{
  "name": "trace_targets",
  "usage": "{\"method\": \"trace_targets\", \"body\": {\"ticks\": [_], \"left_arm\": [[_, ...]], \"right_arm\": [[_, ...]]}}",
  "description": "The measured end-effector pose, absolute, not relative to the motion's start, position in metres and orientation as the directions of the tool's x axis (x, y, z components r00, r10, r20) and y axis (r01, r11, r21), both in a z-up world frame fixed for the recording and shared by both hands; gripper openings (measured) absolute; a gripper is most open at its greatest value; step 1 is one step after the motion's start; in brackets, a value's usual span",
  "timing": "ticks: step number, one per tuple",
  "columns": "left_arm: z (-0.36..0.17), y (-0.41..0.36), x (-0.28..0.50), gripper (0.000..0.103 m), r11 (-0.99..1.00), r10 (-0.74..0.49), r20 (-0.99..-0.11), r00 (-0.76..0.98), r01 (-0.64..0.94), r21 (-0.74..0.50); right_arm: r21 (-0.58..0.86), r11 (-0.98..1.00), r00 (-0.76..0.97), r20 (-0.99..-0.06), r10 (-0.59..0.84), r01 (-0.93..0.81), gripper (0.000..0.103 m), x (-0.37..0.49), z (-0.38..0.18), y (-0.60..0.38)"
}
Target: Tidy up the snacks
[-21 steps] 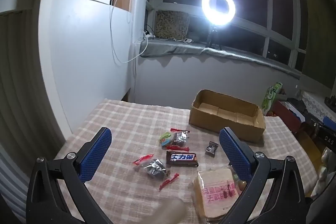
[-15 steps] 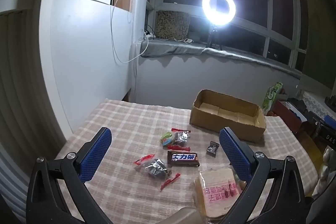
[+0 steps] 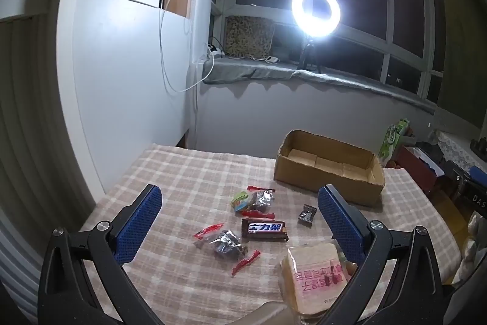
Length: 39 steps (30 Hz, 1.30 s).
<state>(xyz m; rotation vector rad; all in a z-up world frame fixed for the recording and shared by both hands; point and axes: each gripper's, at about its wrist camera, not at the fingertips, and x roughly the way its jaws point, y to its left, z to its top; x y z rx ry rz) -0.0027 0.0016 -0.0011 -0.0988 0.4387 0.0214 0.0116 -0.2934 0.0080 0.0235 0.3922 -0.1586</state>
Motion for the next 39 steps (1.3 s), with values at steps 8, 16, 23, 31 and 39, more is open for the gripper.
{"method": "trace_targets", "body": {"ticks": [8, 16, 23, 31, 39], "left_arm": [[-0.0004, 0.0009, -0.0035, 0.102, 0.995, -0.006, -0.426, 0.905, -0.037, -0.093], [-0.0002, 0.0013, -0.0048, 0.102, 0.995, -0.008, -0.424, 0.906, -0.035, -0.094], [0.0002, 0.0015, -0.0058, 0.102, 0.995, -0.012, -0.421, 0.907, -0.032, -0.097], [-0.0001, 0.0012, -0.0056, 0.102, 0.995, -0.022, -0.426, 0.904, -0.023, -0.1], [0.0003, 0.0017, -0.0053, 0.102, 0.994, -0.025, -0.428, 0.904, -0.021, -0.103]], "right_arm": [[-0.009, 0.987, 0.912, -0.381, -0.15, 0.159, 0.103, 0.0101, 0.0101, -0.2915], [-0.014, 0.987, 0.912, -0.382, -0.152, 0.158, 0.103, 0.0083, 0.0104, -0.29], [-0.016, 0.987, 0.911, -0.382, -0.154, 0.16, 0.103, 0.0069, 0.0113, -0.2886], [-0.015, 0.987, 0.911, -0.384, -0.152, 0.158, 0.103, 0.0068, 0.0108, -0.2895], [-0.018, 0.987, 0.91, -0.385, -0.152, 0.157, 0.103, 0.005, 0.0113, -0.2862]]}}
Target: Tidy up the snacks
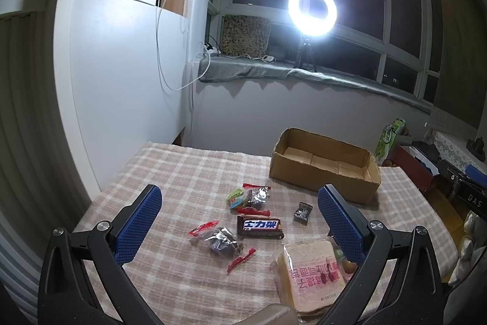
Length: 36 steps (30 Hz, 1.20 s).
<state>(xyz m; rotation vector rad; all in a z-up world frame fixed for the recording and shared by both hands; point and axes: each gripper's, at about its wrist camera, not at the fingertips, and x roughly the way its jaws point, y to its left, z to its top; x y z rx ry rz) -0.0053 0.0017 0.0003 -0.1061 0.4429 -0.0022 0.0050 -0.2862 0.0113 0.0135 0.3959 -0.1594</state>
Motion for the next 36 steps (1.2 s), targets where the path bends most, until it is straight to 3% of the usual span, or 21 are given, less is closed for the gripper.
{"method": "trace_targets", "body": {"ticks": [29, 36], "left_arm": [[-0.005, 0.002, -0.005, 0.102, 0.993, -0.046, -0.44, 0.897, -0.005, -0.114], [-0.015, 0.007, -0.003, 0.102, 0.99, -0.077, -0.474, 0.877, 0.009, -0.144]], "right_arm": [[-0.026, 0.988, 0.906, -0.397, -0.148, 0.15, 0.103, 0.002, 0.006, -0.282], [-0.001, 0.994, 0.892, -0.441, -0.096, 0.107, 0.103, 0.01, -0.003, -0.284]]}}
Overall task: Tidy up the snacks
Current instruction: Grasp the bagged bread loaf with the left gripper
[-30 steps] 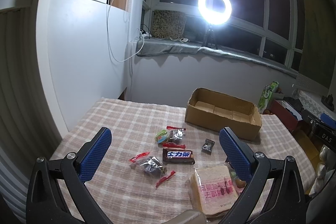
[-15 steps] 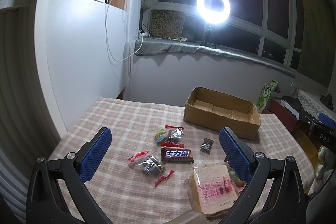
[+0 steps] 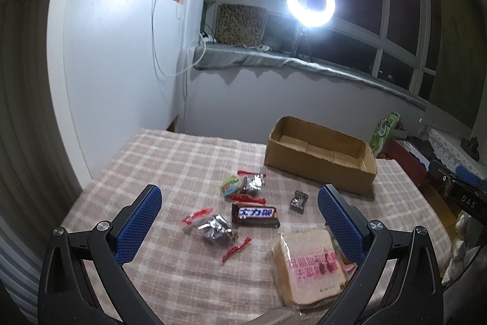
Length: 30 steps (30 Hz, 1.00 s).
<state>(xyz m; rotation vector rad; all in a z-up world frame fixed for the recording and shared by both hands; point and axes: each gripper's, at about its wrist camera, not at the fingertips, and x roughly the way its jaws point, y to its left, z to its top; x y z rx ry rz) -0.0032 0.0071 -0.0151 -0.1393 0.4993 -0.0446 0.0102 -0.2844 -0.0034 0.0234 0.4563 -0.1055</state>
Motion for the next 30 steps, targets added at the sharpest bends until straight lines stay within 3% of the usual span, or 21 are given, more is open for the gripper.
{"method": "trace_targets", "body": {"ticks": [10, 14, 18, 20, 22, 24, 30], "left_arm": [[-0.045, 0.012, 0.003, 0.092, 0.965, -0.2, -0.553, 0.809, 0.065, -0.254], [-0.065, 0.007, 0.007, 0.082, 0.939, -0.288, -0.594, 0.752, 0.101, -0.328], [-0.081, 0.001, 0.008, 0.075, 0.905, -0.376, -0.615, 0.693, 0.132, -0.405], [-0.089, 0.0, 0.009, 0.071, 0.881, -0.422, -0.618, 0.664, 0.14, -0.451], [-0.096, -0.001, 0.011, 0.065, 0.852, -0.471, -0.615, 0.632, 0.145, -0.503], [-0.105, -0.002, 0.013, 0.064, 0.825, -0.512, -0.615, 0.6, 0.144, -0.547], [-0.12, -0.007, 0.016, 0.054, 0.788, -0.57, -0.612, 0.548, 0.154, -0.596]], "right_arm": [[0.15, 0.986, 0.802, -0.579, 0.147, -0.073, 0.101, 0.021, -0.042, -0.282], [0.277, 0.947, 0.7, -0.643, 0.309, -0.164, 0.087, 0.03, -0.066, -0.276], [0.375, 0.898, 0.603, -0.67, 0.433, -0.228, 0.08, 0.035, -0.091, -0.262], [0.416, 0.873, 0.568, -0.667, 0.482, -0.252, 0.067, 0.038, -0.099, -0.253], [0.474, 0.838, 0.51, -0.668, 0.542, -0.271, 0.063, 0.041, -0.11, -0.245], [0.499, 0.823, 0.478, -0.672, 0.566, -0.273, 0.062, 0.045, -0.118, -0.239], [0.568, 0.776, 0.395, -0.67, 0.629, -0.273, 0.045, 0.053, -0.137, -0.226]]}}
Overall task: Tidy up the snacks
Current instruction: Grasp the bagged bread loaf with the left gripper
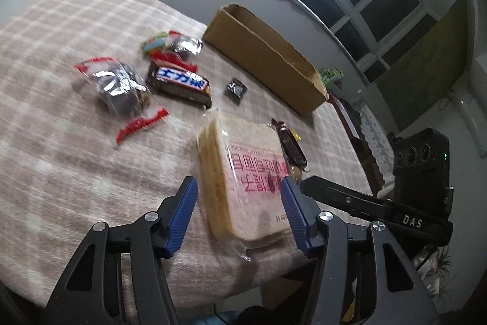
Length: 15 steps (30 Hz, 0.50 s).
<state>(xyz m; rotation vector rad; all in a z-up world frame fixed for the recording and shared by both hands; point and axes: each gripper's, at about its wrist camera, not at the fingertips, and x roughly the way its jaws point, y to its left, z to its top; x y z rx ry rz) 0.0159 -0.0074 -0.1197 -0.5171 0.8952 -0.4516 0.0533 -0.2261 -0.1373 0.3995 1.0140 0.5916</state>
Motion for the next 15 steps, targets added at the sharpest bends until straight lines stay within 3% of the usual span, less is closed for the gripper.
{"method": "trace_targets", "body": {"ticks": [8, 15], "left_arm": [[-0.132, -0.008, 0.019, 0.044, 0.765, -0.602, -0.605, 0.52, 0.159, -0.624], [-0.127, -0.015, 0.018, 0.043, 0.782, -0.592, -0.611, 0.525, 0.189, -0.595]], "right_arm": [[0.6, 0.759, 0.344, -0.677, 0.651, -0.253, 0.04, 0.064, -0.153, -0.216], [0.626, 0.735, 0.324, -0.66, 0.678, -0.261, 0.037, 0.068, -0.159, -0.212]]}}
